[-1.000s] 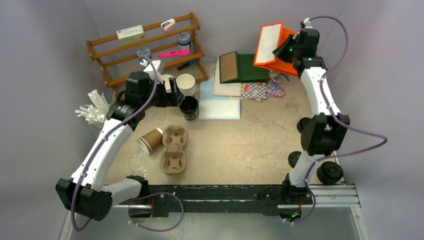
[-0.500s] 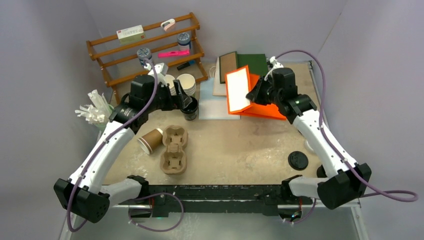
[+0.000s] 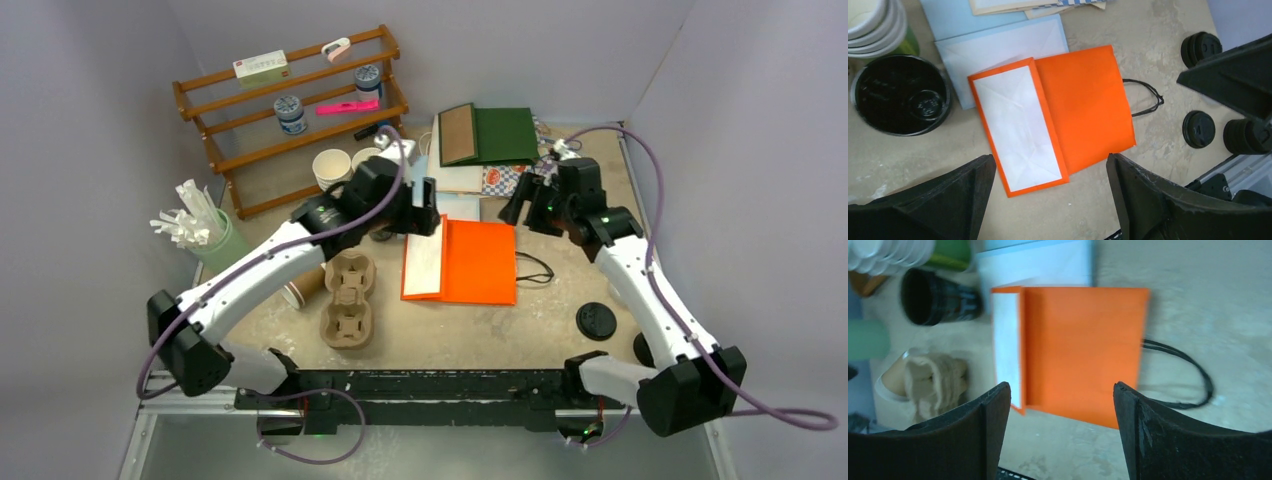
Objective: Pack the takeout coffee
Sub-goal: Place the takeout bag at the center of the board, then adjust the takeout bag at the center of the board.
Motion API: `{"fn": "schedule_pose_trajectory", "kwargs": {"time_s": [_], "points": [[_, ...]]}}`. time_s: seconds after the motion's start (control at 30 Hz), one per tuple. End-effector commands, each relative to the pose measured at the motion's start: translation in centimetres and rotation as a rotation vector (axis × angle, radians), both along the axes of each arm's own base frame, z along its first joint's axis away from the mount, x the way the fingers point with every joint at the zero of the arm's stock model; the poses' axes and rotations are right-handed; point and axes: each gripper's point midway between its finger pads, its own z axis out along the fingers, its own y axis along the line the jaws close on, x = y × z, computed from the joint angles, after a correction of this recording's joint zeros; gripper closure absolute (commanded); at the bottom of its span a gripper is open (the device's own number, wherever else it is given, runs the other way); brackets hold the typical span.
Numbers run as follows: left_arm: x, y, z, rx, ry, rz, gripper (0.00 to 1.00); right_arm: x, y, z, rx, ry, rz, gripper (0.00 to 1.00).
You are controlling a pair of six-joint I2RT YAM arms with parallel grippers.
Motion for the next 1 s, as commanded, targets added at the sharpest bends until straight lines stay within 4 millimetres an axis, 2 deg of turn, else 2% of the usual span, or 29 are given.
{"fn": "schedule_pose_trajectory", "kwargs": {"time_s": [0.0, 0.1, 0.33, 0.57, 0.63, 0.83, 0.97], "points": [[-0.1, -2.5, 0.0, 0.096, -0.039, 0.037, 0.15, -1.4, -5.3, -3.4, -0.071, 0.096, -0.139, 0.24], [-0.1, -3.8, -2.7, 0.16, 0.011, 0.07, 0.16, -2.3, -5.6, -5.9, -0.05, 0.144, -0.157, 0.27], [0.0, -6.5, -7.9, 0.303, 0.042, 0.094, 0.15, -3.3, -4.1, -10.7, 0.054, 0.226, -0.107, 0.37], [0.5, -7.8, -13.0, 0.362, 0.103, 0.095, 0.15, -2.1, -4.3, -13.5, 0.048, 0.247, -0.104, 0.54], [0.8, -7.8, -14.0, 0.367, 0.12, 0.104, 0.15, -1.7, -4.3, -14.5, 0.042, 0.262, -0.104, 0.55], [1.5, -6.9, -15.4, 0.415, 0.143, 0.115, 0.19, -1.1, -4.9, -16.6, 0.031, 0.31, -0.111, 0.56], [1.2, -6.3, -16.2, 0.444, 0.154, 0.109, 0.24, -1.1, -4.3, -17.4, 0.082, 0.345, -0.07, 0.58]]}}
